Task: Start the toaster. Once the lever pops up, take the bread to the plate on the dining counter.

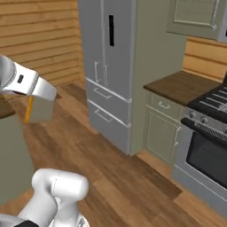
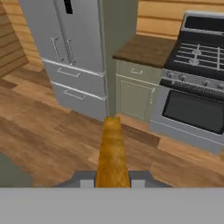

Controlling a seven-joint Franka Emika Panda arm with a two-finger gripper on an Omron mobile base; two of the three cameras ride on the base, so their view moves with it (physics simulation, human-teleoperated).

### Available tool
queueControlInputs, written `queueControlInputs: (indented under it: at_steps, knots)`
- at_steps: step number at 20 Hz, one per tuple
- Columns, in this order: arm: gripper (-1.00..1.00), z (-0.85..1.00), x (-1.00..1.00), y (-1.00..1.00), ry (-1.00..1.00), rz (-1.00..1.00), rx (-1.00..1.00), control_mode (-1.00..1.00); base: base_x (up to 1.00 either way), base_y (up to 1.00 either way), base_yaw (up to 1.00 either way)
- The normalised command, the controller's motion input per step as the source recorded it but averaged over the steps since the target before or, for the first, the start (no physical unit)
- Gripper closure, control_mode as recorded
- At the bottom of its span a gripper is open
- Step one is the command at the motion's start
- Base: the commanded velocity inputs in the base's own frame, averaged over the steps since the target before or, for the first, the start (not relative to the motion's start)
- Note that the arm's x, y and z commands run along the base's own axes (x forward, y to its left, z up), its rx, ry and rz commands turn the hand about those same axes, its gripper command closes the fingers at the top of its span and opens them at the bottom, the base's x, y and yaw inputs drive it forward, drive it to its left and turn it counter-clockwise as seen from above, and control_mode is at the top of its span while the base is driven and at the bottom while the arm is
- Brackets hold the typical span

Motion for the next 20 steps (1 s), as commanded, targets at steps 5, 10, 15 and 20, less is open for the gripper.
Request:
queueControlInputs:
  at_steps: [5,10,15,20]
  knots:
    - [1.00,0.00,0.00,0.00,0.00,0.00,0.00,1.00,0.97,-0.03,0.74]
    - [1.00,0.00,0.00,0.00,0.00,0.00,0.00,1.00,0.91,-0.06,0.77]
    - [1.00,0.00,0.00,0.00,0.00,0.00,0.00,1.00,0.93,-0.23,0.68]
    - [1.00,0.00,0.00,0.00,0.00,0.00,0.00,1.00,0.74,-0.75,0.46]
